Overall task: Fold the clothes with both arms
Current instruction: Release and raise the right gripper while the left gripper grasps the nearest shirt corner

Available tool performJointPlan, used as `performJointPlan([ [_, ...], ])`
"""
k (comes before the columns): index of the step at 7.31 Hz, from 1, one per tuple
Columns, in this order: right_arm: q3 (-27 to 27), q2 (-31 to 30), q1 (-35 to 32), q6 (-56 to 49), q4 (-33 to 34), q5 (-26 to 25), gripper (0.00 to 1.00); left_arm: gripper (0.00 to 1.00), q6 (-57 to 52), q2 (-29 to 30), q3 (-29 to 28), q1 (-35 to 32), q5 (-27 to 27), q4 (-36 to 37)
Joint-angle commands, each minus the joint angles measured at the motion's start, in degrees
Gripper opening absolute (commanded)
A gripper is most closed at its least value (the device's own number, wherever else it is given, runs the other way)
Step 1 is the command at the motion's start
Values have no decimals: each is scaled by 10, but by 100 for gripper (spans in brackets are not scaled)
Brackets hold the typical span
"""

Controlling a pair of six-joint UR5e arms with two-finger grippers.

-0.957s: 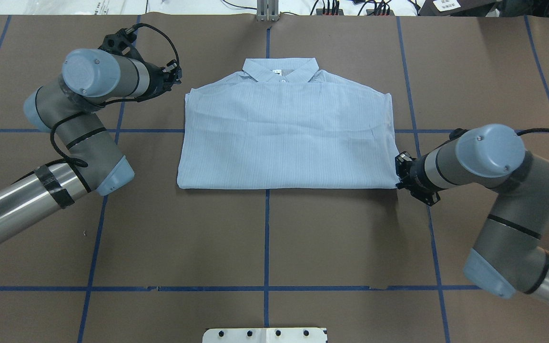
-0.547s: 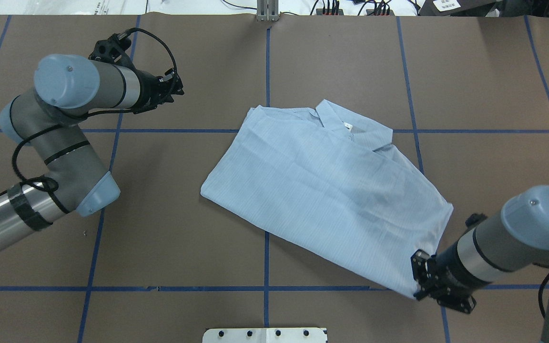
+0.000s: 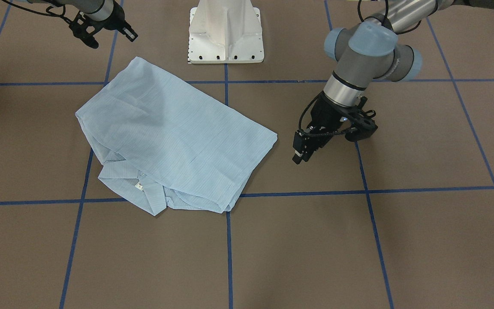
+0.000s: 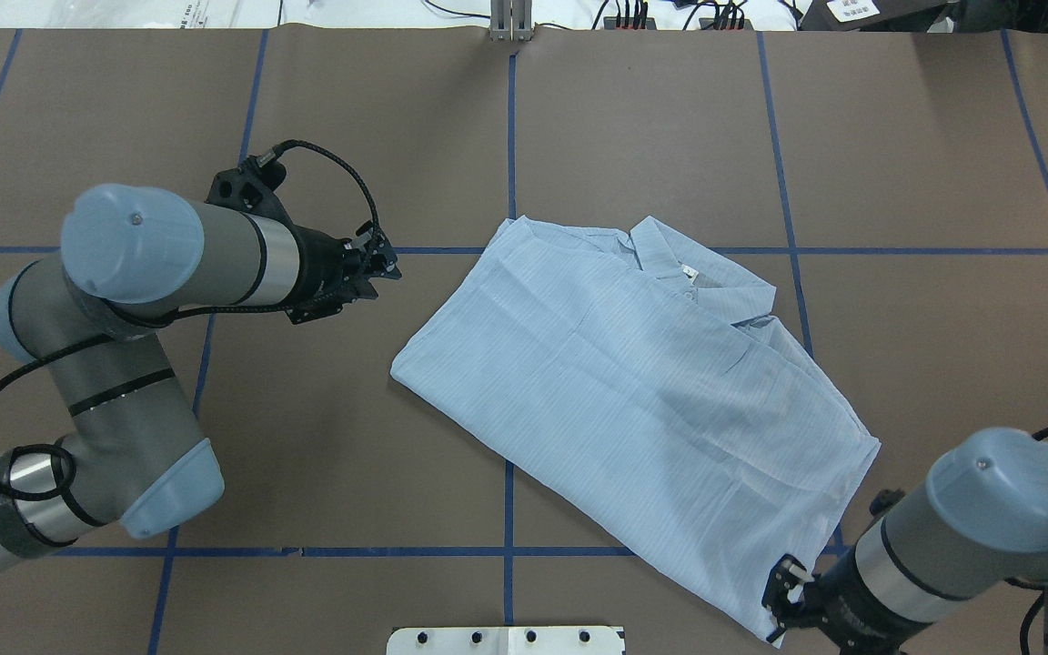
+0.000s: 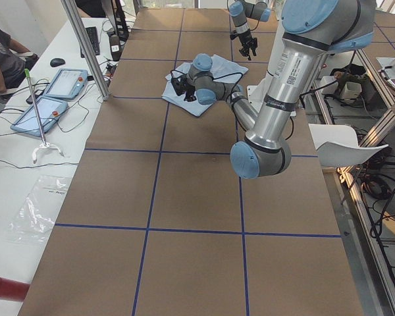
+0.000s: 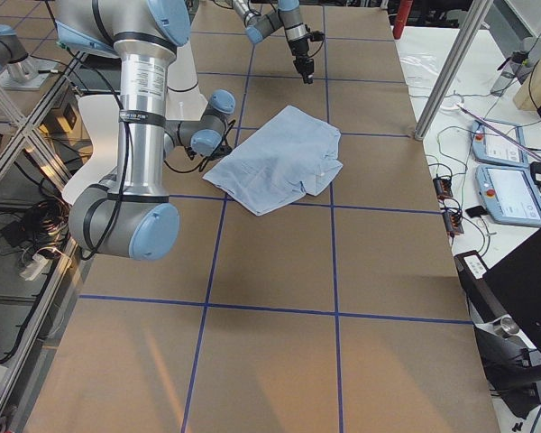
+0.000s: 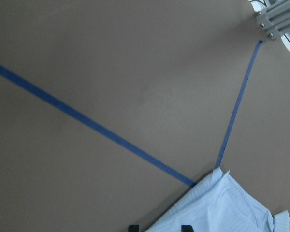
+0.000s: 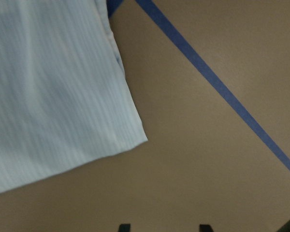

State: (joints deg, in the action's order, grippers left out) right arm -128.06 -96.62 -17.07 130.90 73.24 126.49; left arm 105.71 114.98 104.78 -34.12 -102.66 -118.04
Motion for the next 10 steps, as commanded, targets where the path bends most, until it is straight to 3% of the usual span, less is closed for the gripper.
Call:
performJointPlan([
  [1, 24, 35, -170, -35, -1, 2, 100, 49, 21, -2, -4, 42, 4, 18],
  [4, 161, 149, -300, -245, -2, -19, 100, 51, 23, 6, -44, 77, 19, 18],
  [6, 171, 153, -328, -267, -5, -72, 100, 51, 23, 15, -68, 85, 23, 18],
  [8, 170, 157, -327, -264, -6, -84, 100, 51, 23, 24, -88, 85, 24, 18],
  [10, 177, 172, -322, -261, -3, -138, 100, 46, 23, 25, -90, 85, 25, 18],
])
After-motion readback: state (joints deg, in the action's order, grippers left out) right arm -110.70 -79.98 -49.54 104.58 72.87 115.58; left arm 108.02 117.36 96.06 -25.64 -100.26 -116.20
